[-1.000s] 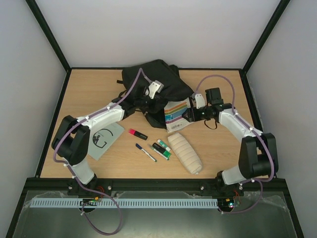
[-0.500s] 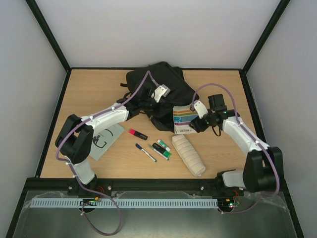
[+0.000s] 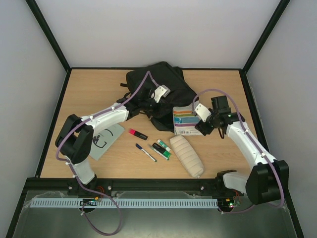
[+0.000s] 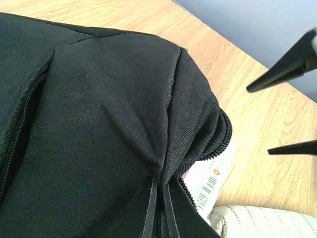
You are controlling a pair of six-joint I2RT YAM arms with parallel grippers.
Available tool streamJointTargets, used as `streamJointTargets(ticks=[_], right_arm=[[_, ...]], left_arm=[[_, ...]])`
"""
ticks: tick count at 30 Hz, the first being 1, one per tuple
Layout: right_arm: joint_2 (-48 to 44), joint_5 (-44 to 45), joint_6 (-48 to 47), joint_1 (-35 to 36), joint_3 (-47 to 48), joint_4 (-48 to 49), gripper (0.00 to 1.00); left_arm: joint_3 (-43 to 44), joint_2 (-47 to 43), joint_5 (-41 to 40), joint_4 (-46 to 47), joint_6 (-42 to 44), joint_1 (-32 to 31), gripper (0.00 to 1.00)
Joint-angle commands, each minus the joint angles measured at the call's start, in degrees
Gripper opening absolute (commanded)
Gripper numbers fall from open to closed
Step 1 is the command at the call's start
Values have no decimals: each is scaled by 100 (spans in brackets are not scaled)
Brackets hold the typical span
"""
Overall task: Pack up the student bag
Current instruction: Place the book in the student bag, then pick up the book from the student bag.
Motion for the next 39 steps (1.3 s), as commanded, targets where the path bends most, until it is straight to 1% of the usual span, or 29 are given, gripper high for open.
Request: streamJointTargets(ticks=[1, 4, 10, 17, 22, 27, 30, 32, 35, 39], right_arm=[[32, 800, -770, 16, -630, -185, 77], [98, 1118, -688, 15, -935, 178, 79], [684, 1759, -376, 16, -1059, 578, 84], [1161, 1653, -257, 9, -965, 946, 83], [1503, 1276, -572, -34, -834, 1251, 82], [1733, 448, -1327, -217, -478, 1149, 74], [1666, 96, -1923, -216, -424, 1246, 71], [1675, -70, -2139, -213, -329, 1279, 68], [1824, -234, -2217, -206, -86, 1305, 64], [2040, -376, -2067, -203, 128, 1398, 60]], left_arm=[[306, -147, 244, 113, 11, -34, 2], [307, -127, 216, 107, 21, -34, 2], [349, -34, 264, 97, -6, -34, 2], [338, -18, 326, 103, 21, -34, 2], [337, 10, 392, 89, 38, -34, 2], [353, 57, 477, 66, 38, -34, 2], [372, 95, 531, 56, 39, -34, 2], [365, 100, 522, 47, 68, -34, 3], [372, 98, 525, 48, 99, -34, 2], [377, 124, 509, 48, 120, -26, 2]])
